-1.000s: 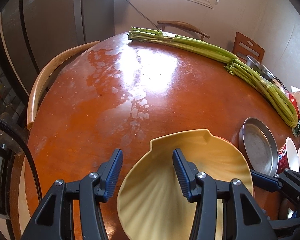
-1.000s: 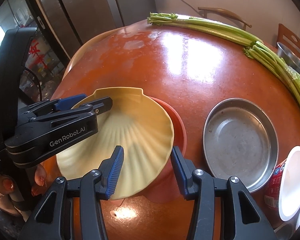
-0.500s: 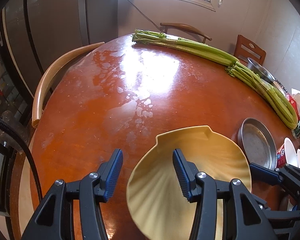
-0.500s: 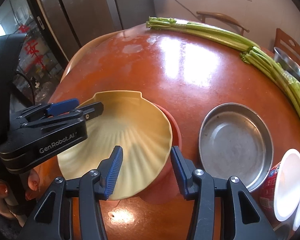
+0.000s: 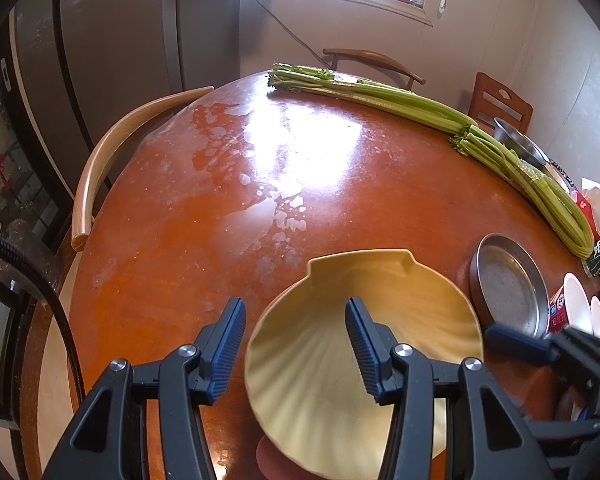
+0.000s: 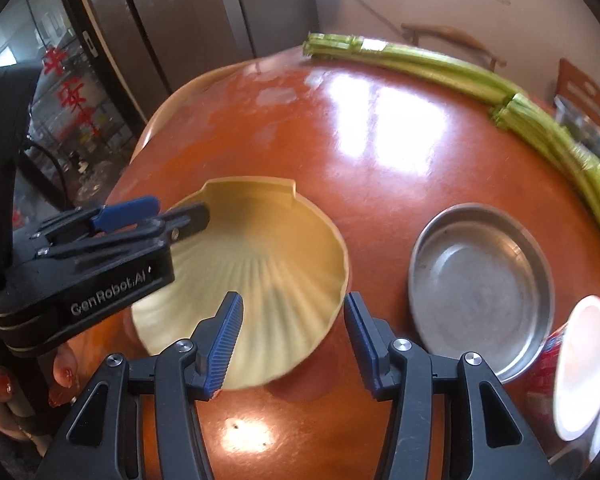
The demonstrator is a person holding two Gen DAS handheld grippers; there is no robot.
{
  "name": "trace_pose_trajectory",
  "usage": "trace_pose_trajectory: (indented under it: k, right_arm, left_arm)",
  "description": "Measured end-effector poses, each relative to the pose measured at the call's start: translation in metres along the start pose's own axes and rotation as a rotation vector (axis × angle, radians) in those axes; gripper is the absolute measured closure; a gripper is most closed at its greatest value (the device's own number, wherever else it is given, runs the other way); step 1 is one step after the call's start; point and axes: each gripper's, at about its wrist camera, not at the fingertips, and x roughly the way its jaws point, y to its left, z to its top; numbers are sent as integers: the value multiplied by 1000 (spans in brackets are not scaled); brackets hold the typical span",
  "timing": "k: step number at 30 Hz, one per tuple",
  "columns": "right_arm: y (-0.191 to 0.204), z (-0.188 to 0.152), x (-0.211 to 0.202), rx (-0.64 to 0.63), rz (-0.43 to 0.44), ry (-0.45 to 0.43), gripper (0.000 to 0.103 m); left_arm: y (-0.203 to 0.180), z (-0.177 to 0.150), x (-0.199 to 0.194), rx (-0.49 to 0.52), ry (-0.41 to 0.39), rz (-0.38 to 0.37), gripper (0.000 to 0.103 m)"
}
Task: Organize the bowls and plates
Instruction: 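Lower the yellow plate onto the pink bowl and open the left tool, then move the left tool to the rim of the silver metal pan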
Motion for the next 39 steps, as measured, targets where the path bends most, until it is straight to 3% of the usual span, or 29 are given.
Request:
trace_pose_trajectory:
  k: [7, 16, 39]
  right_arm:
    - [-2, 2, -6, -4, -3, -20, 46]
    - [-5, 0, -24, 6, -1, -59, 46]
    - [-67, -36, -107, 136, 13, -222, 46]
  left_arm:
    - [4, -2, 14, -11, 34, 28, 51]
    - [-1, -2, -4, 7, -10, 16, 51]
    - [-71, 0, -60, 102, -107, -2, 51]
